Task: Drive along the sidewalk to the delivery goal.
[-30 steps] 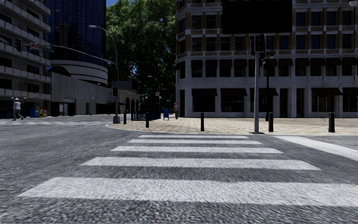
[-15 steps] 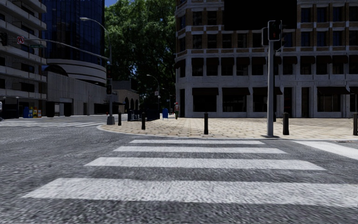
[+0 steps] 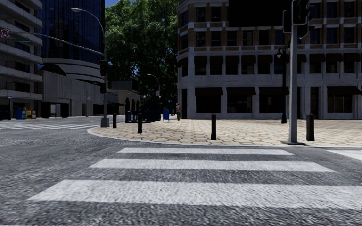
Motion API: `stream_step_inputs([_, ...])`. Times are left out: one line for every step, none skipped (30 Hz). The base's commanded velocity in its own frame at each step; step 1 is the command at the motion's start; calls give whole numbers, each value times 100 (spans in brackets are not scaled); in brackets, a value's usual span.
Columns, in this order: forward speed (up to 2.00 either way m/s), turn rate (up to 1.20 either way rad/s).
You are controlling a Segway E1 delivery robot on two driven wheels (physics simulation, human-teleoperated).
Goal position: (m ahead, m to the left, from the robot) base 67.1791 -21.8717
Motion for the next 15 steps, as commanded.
stream_step_inputs([200,0])
stream_step_inputs([200,0])
stream_step_inputs([200,0])
stream_step_inputs([200,0])
stream_step_inputs([200,0])
stream_step_inputs([200,0])
stream_step_inputs([200,0])
stream_step_inputs([200,0])
stream_step_inputs([200,0])
stream_step_inputs([200,0])
stream_step_inputs([200,0])
stream_step_inputs([200,0])
stream_step_inputs([200,0])
stream_step_inputs([200,0])
stream_step_inputs([200,0])
